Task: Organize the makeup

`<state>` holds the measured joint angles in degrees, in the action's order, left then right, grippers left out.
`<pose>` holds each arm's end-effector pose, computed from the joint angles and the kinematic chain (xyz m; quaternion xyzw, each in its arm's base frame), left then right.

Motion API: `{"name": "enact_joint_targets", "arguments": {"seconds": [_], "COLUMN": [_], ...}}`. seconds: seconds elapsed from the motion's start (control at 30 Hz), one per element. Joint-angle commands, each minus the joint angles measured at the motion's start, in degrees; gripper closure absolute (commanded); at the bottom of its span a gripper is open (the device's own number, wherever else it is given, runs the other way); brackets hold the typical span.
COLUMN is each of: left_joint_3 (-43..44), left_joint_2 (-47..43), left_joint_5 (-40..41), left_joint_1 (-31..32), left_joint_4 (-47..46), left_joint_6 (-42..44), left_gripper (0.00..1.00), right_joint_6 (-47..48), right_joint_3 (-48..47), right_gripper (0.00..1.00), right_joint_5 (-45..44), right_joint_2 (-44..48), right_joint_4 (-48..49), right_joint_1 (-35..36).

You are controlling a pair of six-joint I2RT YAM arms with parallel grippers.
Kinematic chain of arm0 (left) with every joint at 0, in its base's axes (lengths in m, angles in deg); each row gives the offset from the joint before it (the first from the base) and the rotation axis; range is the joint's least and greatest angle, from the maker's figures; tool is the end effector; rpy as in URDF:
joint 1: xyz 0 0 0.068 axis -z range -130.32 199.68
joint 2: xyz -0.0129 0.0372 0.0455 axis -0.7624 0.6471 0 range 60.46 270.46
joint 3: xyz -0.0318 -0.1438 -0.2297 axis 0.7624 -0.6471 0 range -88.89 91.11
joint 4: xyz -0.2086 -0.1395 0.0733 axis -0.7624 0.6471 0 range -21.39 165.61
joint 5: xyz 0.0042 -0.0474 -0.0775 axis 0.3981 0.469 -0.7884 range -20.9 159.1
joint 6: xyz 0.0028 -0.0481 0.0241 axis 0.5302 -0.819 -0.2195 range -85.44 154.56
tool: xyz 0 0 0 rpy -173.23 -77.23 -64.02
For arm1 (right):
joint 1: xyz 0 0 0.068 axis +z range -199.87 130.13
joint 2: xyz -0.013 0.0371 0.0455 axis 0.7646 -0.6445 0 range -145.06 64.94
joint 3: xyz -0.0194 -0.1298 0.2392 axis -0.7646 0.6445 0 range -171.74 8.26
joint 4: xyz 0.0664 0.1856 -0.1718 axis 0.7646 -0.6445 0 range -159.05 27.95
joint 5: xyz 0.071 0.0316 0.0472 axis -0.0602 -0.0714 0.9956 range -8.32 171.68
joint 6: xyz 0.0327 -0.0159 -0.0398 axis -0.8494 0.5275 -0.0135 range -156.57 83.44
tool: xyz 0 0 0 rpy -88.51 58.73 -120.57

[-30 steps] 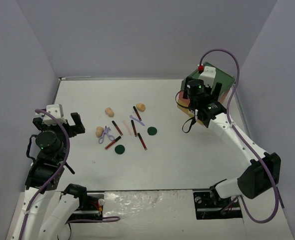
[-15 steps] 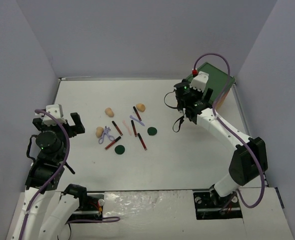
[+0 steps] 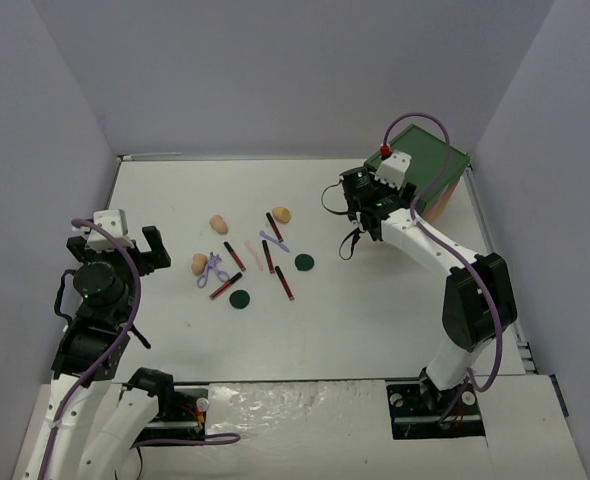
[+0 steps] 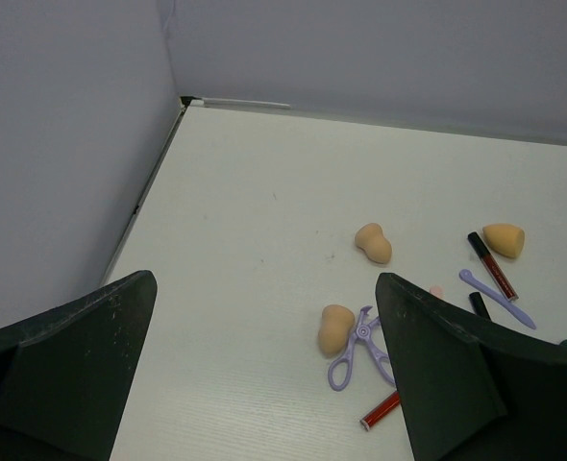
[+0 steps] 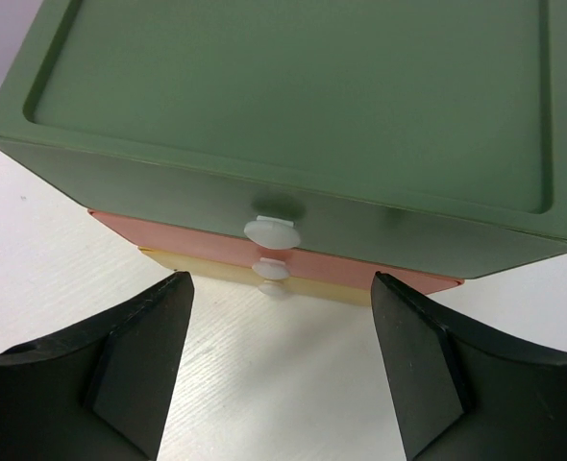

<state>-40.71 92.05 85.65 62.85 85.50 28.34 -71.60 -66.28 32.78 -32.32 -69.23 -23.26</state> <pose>0.1201 -0.0177 0.3788 -0.0588 0.7064 -0.0170 0.7052 0.3581 0.1494 0.2875 0.2645 0.7707 -0.0741 0.5750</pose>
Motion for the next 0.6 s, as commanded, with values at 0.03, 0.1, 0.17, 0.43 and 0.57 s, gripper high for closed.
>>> {"name": "enact_joint_targets", "arguments": {"seconds": [0.03,0.1,0.17,0.43,0.57], "left_joint_3": [1.0,1.0,1.0,0.9,0.9], "left_joint_2": [0.3,0.4,0.4,0.3,0.3], "left_joint_5": [-0.2,-0.4,-0.5,-0.6,-0.7], "left_joint_1": [0.2,0.2,0.2,0.2,0.2], "left_joint_4": [-3.6,-3.7,-3.7,-3.7,-3.8], "left_joint_6": [-0.5,-0.5,-0.5,-0.6,-0.6], "left_gripper": [0.03,0.03,0.03,0.03,0.03], "right_joint_6": [-4.3,-5.0,-5.3,-5.9,-6.4], "right_joint_3": [-3.6,-3.8,-4.3,-5.4,-5.6], "right_gripper": [0.3,0.31,0.33,0.4,0.45], "right_joint_5": [-4.4,-5.0,-5.4,-5.8,-5.3], "right_joint_2": [0.7,0.6,0.6,0.1,-0.5], "right_joint_4": [1.4,1.5,1.4,1.3,1.2], "right_joint_1": [-0.3,-0.3,-0.3,-0.7,-0.8]}}
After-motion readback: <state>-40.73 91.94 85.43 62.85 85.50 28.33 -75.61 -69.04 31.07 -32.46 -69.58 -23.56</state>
